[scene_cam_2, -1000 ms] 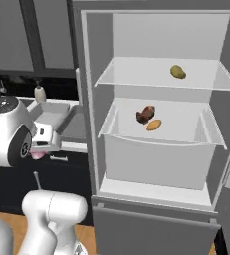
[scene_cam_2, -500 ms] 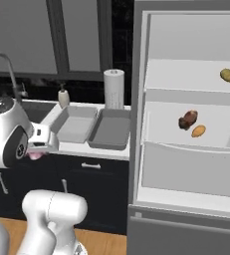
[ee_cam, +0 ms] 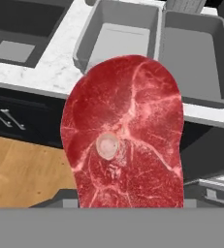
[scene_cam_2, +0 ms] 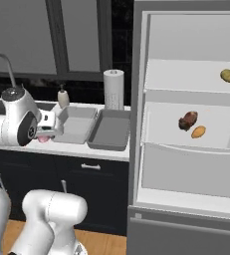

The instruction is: Place one potato and one steak in each tupperware on the nearby counter, to pack two identical lunches.

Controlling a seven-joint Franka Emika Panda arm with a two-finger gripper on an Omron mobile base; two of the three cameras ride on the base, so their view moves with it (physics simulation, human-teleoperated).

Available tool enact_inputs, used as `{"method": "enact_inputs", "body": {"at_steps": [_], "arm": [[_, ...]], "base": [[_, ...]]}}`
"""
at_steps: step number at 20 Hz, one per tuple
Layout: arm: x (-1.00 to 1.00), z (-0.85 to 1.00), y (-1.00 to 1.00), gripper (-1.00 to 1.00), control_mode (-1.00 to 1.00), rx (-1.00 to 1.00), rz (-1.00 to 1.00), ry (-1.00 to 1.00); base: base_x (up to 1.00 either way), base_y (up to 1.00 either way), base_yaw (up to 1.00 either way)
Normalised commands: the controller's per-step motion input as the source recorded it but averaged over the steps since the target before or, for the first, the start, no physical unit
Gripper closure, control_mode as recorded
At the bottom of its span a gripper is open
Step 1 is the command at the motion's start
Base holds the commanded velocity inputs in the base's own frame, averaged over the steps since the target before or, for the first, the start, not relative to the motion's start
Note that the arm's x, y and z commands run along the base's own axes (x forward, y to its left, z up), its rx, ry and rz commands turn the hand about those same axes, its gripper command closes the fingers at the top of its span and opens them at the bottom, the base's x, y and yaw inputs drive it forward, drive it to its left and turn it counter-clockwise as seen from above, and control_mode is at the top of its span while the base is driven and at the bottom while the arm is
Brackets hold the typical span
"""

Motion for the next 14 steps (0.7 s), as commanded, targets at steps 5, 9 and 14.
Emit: {"method": "enact_inputs", "body": {"at_steps": [5, 9, 14], "arm": [[0.96, -0.01, 0.69, 1.00, -1.00, -0.08, -0.06, -0.01], [0.65, 0.00, 0.10, 1.00, -1.00, -0.03, -0.05, 0.00], [0.74, 0.00, 0.00, 1.00, -1.00, 0.00, 0.00, 0.02]], "base": [[0.00, 0.00, 0.00], [0.00, 0.00, 0.00], [0.00, 0.00, 0.00]]}}
